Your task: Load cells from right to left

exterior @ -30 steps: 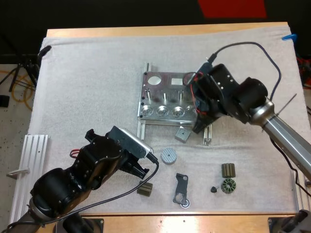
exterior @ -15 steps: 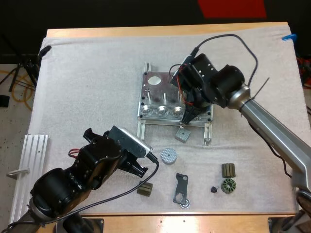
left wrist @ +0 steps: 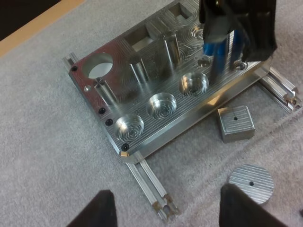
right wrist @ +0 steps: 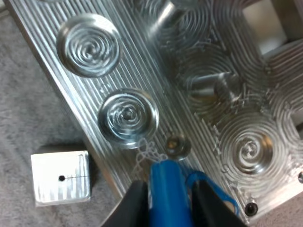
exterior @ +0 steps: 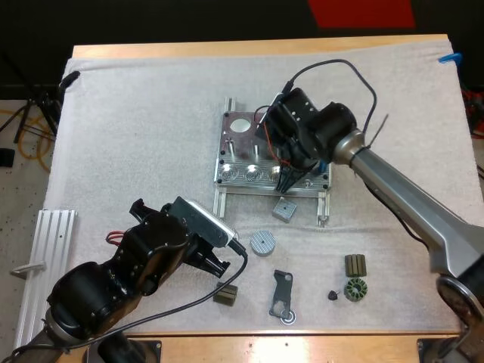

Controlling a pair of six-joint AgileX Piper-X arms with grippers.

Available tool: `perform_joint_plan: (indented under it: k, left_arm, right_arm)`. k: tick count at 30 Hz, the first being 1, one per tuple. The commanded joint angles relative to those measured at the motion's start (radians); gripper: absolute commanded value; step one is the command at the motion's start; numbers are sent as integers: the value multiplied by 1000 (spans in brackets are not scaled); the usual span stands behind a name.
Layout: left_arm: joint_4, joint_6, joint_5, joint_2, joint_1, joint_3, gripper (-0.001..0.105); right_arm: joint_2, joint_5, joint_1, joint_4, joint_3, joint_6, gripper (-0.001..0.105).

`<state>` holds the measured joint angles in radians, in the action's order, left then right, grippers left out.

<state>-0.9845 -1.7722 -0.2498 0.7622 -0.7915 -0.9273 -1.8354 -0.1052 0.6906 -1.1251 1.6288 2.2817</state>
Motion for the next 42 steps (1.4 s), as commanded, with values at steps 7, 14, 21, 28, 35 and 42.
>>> perform_joint_plan:
  k: [7,14,21,28,35,42]
  left_arm:
    - [10,2,-25,-7,0,-1,48]
    - [10,4,-25,-7,0,-1,48]
    - [10,4,-25,-7,0,-1,48]
    - [10,4,-25,-7,0,-1,48]
    - [10,4,-25,-7,0,-1,48]
    - [10,4,-25,-7,0,-1,48]
  right_arm:
    - [-49,-52,1,24,12,36,1]
    - [-60,-52,1,59,12,46,1]
    - [-64,-52,-1,66,12,51,1]
    - [-92,-56,-1,60,12,51,1]
    - [-96,-75,-1,59,12,51,1]
    - [-96,-75,-1,7,12,48,1]
